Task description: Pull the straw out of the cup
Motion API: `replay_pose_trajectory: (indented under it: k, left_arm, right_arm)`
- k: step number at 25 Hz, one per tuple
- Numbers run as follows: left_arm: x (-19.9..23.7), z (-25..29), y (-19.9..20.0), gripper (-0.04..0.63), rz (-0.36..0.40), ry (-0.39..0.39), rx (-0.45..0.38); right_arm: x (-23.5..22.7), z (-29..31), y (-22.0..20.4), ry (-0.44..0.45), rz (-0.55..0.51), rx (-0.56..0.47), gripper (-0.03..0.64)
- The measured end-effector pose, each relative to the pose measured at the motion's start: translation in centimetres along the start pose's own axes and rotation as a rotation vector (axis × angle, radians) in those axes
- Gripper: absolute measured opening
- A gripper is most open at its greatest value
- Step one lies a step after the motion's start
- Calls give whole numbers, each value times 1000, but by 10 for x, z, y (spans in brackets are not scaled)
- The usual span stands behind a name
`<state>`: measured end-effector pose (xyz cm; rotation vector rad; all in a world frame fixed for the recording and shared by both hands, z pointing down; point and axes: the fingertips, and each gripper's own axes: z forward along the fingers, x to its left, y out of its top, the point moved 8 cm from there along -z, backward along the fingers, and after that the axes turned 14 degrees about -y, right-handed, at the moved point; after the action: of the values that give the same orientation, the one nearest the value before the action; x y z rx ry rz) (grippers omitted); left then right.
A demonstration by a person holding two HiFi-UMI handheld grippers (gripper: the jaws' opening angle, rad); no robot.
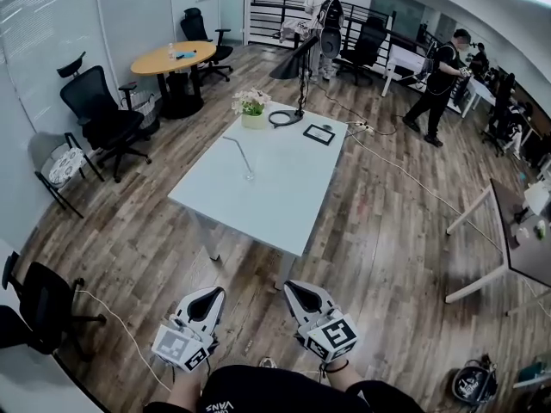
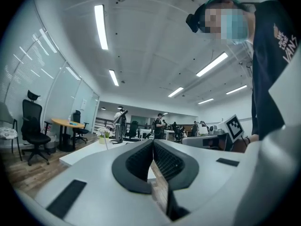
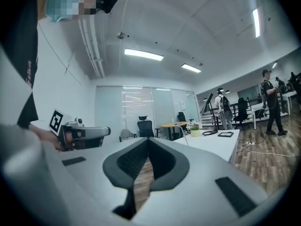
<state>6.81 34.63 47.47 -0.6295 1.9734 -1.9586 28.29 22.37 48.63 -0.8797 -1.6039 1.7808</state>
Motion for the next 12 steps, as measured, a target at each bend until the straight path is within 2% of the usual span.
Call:
replay_pose_trajectory:
  k: [7, 12]
  left_arm:
    - [24, 3, -13, 12, -31, 36, 0]
    - [71, -2, -11, 14, -47, 37, -12]
  right_arm:
    - [-3, 36, -14, 9, 0, -1, 18]
    - [-2, 77, -8, -13, 1, 6, 18]
